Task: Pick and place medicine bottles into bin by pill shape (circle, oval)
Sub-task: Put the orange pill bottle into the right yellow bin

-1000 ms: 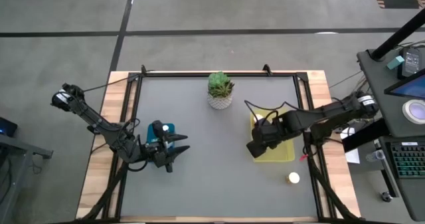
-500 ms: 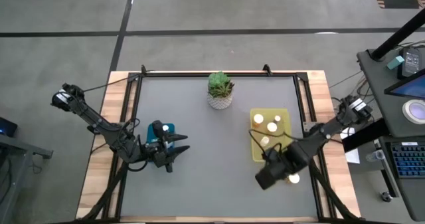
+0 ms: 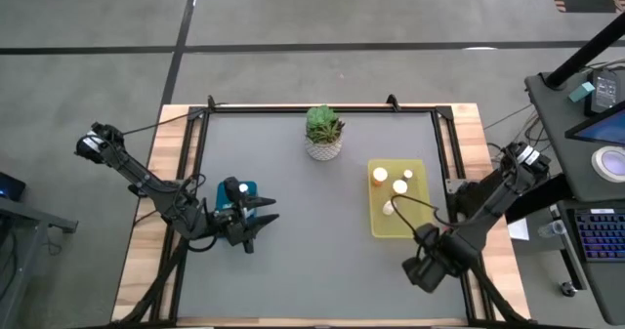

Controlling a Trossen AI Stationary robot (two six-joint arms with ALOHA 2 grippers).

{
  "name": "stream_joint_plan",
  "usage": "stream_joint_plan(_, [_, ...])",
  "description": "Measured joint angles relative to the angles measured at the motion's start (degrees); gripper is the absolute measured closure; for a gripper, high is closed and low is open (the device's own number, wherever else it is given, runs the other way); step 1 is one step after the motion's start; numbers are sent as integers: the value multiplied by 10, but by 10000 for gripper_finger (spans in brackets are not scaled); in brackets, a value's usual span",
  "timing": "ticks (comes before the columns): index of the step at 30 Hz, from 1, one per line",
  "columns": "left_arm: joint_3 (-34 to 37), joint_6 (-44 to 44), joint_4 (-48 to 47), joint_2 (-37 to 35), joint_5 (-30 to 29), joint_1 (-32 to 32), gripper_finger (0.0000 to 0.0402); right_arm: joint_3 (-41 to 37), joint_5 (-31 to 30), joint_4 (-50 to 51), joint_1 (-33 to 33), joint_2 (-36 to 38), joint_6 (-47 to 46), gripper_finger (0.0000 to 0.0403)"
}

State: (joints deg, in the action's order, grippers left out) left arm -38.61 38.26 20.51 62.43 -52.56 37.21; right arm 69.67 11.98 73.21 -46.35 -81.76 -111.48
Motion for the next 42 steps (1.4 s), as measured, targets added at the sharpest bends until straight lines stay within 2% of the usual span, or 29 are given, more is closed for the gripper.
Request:
stream_joint_plan(11, [0, 0, 0, 0, 0, 0, 233, -46, -6, -11, -21, 6, -21, 69])
stream_joint_plan(17, [0, 0, 0, 0, 0, 0, 233, -79, -32, -53, -22, 31, -30, 71])
stream_joint_plan(33, [3, 0, 0, 0, 0, 0, 233, -157, -32, -140, -24, 38, -34, 76])
stream_joint_plan(38, [3, 0, 0, 0, 0, 0, 233, -169, -32, -164, -24, 38, -34, 89])
stream_joint_plan(42, [3, 0, 0, 0, 0, 0, 233, -170, -32, -166, -24, 38, -36, 115])
